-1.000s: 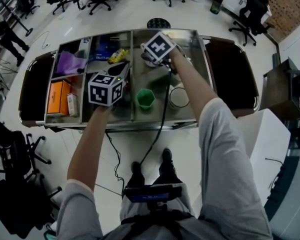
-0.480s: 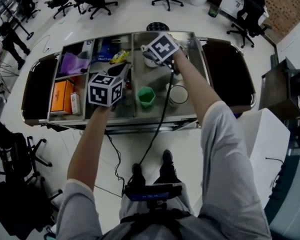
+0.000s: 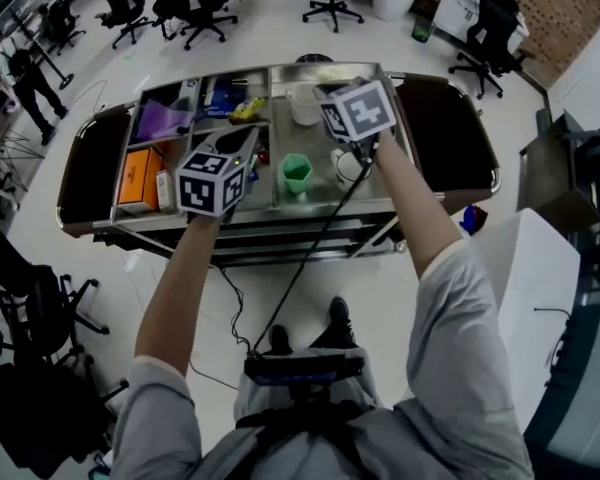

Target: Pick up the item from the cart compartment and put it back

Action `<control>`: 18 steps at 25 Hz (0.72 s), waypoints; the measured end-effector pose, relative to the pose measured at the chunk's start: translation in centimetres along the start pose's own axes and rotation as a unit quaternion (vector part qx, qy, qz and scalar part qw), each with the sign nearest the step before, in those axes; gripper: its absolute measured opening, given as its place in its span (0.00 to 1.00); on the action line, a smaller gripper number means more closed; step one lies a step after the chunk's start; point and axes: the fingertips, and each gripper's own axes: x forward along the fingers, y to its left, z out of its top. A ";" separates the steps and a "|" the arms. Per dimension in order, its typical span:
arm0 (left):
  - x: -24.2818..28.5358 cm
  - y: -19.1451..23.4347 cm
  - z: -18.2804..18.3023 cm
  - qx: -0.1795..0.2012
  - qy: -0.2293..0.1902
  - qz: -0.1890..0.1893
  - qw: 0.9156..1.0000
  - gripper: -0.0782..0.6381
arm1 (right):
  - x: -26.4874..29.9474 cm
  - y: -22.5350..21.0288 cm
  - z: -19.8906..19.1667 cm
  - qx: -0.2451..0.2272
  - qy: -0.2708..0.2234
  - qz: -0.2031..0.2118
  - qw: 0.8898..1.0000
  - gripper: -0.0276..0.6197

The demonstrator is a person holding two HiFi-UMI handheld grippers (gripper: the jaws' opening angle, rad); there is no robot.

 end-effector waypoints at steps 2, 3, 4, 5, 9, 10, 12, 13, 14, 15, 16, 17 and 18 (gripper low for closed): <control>-1.6 -0.7 -0.4 0.000 -0.006 -0.002 1.000 0.11 | -2.3 1.4 -0.8 0.012 -0.015 0.007 1.000 0.06; -2.5 -1.1 -0.6 -0.001 -0.009 -0.002 1.000 0.11 | -3.5 2.1 -1.2 0.017 -0.022 0.009 1.000 0.06; -3.4 -1.4 -0.8 -0.002 -0.012 -0.002 1.000 0.11 | -4.6 2.7 -1.8 0.022 -0.029 0.012 0.999 0.06; -4.3 -1.7 -1.0 -0.003 -0.016 -0.002 1.000 0.11 | -5.8 3.3 -2.5 0.028 -0.037 0.013 0.999 0.06; -7.8 -3.0 -2.8 -0.015 -0.028 0.003 0.999 0.11 | -10.0 5.0 -6.1 0.071 -0.068 0.025 0.995 0.06; -8.6 -3.2 -3.4 -0.019 -0.030 0.007 0.999 0.11 | -11.1 5.4 -7.2 0.080 -0.073 0.023 0.994 0.06; -10.3 -3.3 -4.7 -0.032 -0.035 0.016 0.999 0.11 | -13.1 6.0 -9.6 0.089 -0.076 0.010 0.993 0.06; -11.2 -3.3 -5.3 -0.042 -0.039 0.023 0.998 0.11 | -14.1 6.2 -10.8 0.093 -0.076 0.002 0.993 0.06; -12.1 -3.2 -6.0 -0.053 -0.043 0.029 0.997 0.11 | -15.1 6.3 -12.0 0.099 -0.077 -0.005 0.992 0.06; -13.0 -3.0 -6.7 -0.065 -0.046 0.036 0.996 0.11 | -16.0 6.6 -13.3 0.107 -0.078 -0.010 0.991 0.06; -13.9 -2.9 -7.4 -0.074 -0.047 0.043 0.995 0.11 | -16.8 6.8 -14.5 0.116 -0.078 -0.013 0.990 0.06; -14.7 -2.8 -8.1 -0.080 -0.047 0.050 0.994 0.11 | -17.5 7.2 -15.6 0.123 -0.077 -0.015 0.989 0.06; -15.4 -2.7 -8.7 -0.084 -0.045 0.056 0.994 0.11 | -18.2 7.5 -16.7 0.130 -0.075 -0.018 0.989 0.06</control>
